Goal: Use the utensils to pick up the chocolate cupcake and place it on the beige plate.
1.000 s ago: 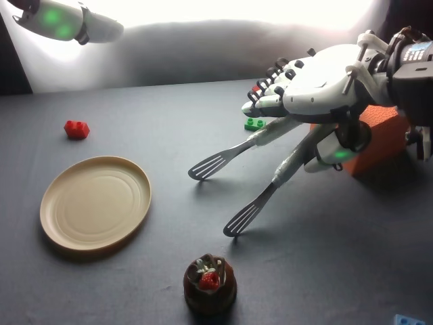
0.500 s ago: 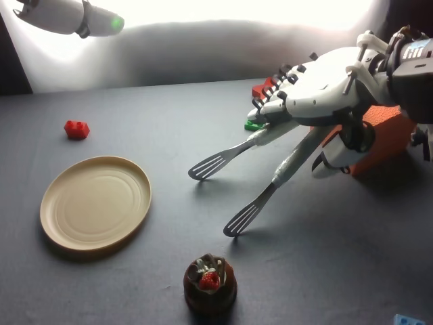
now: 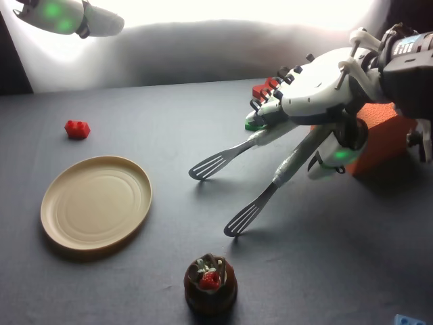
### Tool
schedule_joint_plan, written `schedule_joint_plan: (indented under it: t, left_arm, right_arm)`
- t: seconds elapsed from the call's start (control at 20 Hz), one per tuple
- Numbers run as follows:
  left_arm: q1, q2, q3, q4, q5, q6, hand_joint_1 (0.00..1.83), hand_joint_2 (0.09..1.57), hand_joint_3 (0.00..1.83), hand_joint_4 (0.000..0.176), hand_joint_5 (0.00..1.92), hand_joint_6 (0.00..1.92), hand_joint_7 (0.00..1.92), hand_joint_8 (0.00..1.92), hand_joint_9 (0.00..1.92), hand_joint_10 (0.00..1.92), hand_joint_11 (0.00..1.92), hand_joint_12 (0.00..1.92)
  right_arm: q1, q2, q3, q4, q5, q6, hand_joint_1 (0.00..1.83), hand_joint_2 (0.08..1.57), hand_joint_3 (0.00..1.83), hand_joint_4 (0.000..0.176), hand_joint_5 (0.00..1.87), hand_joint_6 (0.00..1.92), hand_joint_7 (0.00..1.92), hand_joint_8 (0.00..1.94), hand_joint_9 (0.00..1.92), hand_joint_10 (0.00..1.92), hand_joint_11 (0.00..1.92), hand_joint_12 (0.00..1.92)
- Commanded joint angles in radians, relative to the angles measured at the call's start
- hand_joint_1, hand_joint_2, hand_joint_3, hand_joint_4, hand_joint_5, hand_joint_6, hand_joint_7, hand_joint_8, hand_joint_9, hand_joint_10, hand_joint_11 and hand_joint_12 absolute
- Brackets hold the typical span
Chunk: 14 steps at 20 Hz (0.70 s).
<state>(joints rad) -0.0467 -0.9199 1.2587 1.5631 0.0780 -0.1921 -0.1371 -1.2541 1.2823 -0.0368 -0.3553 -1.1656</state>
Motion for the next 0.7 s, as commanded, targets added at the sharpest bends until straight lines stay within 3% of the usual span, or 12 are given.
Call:
schedule_joint_plan:
  t: [0.0, 0.35, 0.65]
  left_arm:
    - [-0.010, 0.009, 0.001, 0.017, 0.007, 0.000, 0.00, 1.08, 0.00, 0.000, 0.03, 0.01, 0.00, 0.00, 0.00, 0.00, 0.00, 0.00]
    - [-0.010, 0.008, 0.002, 0.017, 0.007, 0.000, 0.00, 1.08, 0.00, 0.000, 0.04, 0.01, 0.01, 0.00, 0.00, 0.00, 0.00, 0.00]
    - [-0.011, 0.008, 0.002, 0.017, 0.006, 0.000, 0.00, 1.09, 0.00, 0.000, 0.03, 0.01, 0.00, 0.00, 0.00, 0.00, 0.00, 0.00]
  right_arm:
    - [0.018, 0.001, 0.008, -0.003, 0.064, 0.008, 0.90, 1.06, 0.00, 0.000, 0.09, 0.00, 0.10, 0.00, 0.11, 0.00, 0.00, 0.26]
    - [0.021, -0.005, 0.019, -0.003, 0.047, 0.017, 0.89, 1.04, 0.00, 0.000, 0.14, 0.00, 0.15, 0.00, 0.15, 0.01, 0.00, 0.37]
    - [0.017, -0.006, 0.019, -0.003, 0.044, 0.017, 0.87, 1.04, 0.00, 0.000, 0.16, 0.00, 0.16, 0.01, 0.15, 0.01, 0.00, 0.28]
